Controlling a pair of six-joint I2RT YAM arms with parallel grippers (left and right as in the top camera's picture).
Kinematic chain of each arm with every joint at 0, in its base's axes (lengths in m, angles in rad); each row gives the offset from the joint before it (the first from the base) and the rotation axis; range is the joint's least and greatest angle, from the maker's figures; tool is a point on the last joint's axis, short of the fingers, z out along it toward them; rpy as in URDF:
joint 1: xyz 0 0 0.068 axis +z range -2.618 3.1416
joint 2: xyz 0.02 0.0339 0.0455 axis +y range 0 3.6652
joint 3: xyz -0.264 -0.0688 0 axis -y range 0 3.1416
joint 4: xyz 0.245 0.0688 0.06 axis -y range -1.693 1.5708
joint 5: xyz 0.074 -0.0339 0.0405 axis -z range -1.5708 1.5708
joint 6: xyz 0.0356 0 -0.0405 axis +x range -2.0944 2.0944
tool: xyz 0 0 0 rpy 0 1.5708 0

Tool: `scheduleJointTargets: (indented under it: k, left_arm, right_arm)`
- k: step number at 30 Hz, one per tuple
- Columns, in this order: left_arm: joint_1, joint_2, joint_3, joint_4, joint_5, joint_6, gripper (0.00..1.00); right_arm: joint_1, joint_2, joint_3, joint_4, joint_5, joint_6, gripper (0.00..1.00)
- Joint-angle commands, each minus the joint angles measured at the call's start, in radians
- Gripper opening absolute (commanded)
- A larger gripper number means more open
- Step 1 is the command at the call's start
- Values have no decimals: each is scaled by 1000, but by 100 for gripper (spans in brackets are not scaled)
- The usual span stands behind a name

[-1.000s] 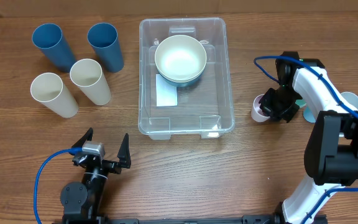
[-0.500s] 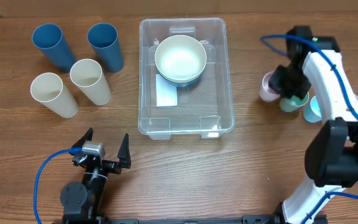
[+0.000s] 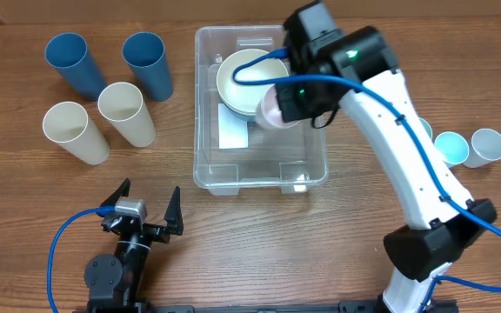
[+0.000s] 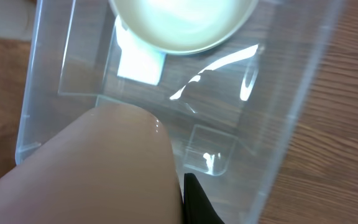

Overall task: Pack container
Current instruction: 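Place the pink cup upright in the bin beside the bowls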

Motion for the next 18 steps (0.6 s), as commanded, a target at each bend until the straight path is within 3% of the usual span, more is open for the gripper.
scheduleJointTargets:
  k: [1, 10, 18]
  left_arm:
    - [-7, -7, -3, 1, 16, 26, 100]
    - [-7, -8, -3, 1, 16, 26, 100]
    - [-7, -8, -3, 1, 16, 26, 100]
  right_arm:
    - [27, 79, -34, 19, 8, 0, 4]
    - [30, 132, -277, 262, 9, 8, 4]
    - [30, 150, -376, 419, 27, 12, 4]
